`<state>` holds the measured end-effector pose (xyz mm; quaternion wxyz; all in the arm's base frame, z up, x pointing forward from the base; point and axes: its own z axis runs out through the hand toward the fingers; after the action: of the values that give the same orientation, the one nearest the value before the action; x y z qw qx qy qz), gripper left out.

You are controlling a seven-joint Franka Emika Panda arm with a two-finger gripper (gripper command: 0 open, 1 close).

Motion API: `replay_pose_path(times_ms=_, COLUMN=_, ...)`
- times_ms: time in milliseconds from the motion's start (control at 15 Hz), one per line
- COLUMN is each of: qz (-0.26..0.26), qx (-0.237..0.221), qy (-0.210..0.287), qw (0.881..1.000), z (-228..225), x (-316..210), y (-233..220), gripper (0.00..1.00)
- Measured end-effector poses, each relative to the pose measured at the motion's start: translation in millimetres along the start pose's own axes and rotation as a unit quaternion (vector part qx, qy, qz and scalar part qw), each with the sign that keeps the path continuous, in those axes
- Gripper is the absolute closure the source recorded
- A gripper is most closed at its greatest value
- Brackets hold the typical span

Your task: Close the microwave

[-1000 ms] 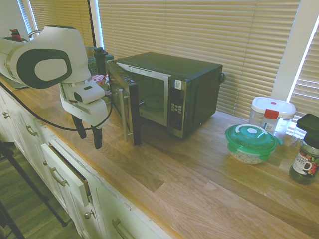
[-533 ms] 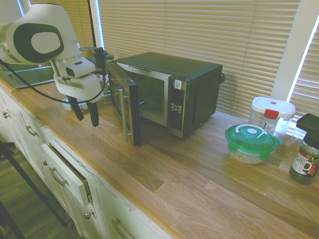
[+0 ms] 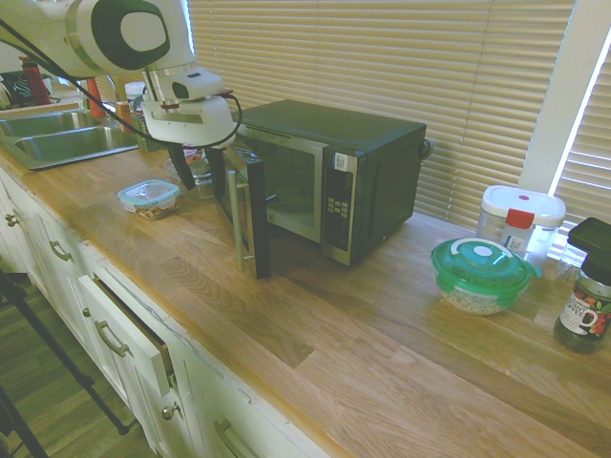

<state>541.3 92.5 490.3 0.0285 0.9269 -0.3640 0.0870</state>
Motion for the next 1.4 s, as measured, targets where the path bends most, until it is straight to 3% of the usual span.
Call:
replay_pose_path(times_ms=733, qz=0.035, qx=-0.036, qy=-0.045, qw=0.998, z=16, x=116, y=-57, gripper=0.00)
replay_pose_path(times_ms=1400, qz=0.022, qx=-0.027, qy=-0.086, qw=0.996, z=14, x=136, y=-72, gripper=0.00)
